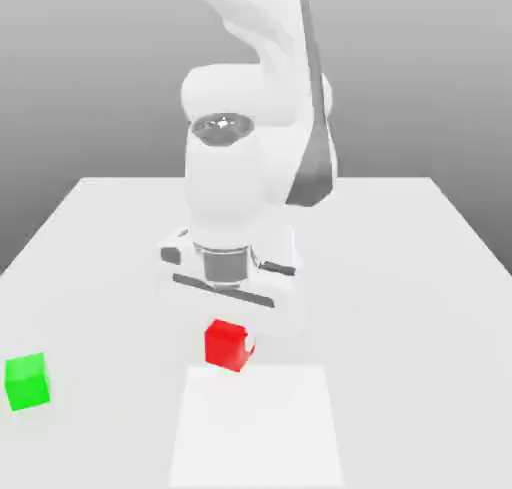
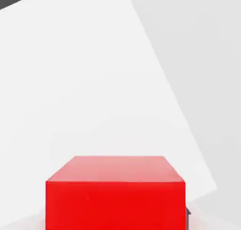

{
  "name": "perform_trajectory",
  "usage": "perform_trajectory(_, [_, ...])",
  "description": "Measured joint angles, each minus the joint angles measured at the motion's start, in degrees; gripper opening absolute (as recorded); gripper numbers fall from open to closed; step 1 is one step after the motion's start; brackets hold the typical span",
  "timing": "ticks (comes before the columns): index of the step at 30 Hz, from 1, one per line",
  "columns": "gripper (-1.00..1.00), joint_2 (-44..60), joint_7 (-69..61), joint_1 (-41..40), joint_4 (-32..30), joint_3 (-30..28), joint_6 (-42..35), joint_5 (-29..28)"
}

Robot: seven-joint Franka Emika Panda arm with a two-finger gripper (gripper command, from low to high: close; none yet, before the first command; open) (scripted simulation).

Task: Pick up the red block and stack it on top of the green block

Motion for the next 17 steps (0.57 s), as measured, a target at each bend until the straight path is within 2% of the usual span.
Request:
perform_trajectory(8, [-1.0, 7.0, -5.5, -17.2, 16.3, -9.5, -9.4, 1.3])
perform_trajectory(13, [-1.0, 16.1, -8.8, -19.4, 18.9, -8.3, -3.1, 5.0])
perform_trajectory(14, [1.0, 17.5, -9.3, -19.7, 19.0, -7.9, -1.8, 5.6])
perform_trajectory(17, [1.0, 17.5, -9.3, -19.7, 19.0, -7.9, -1.8, 5.6])
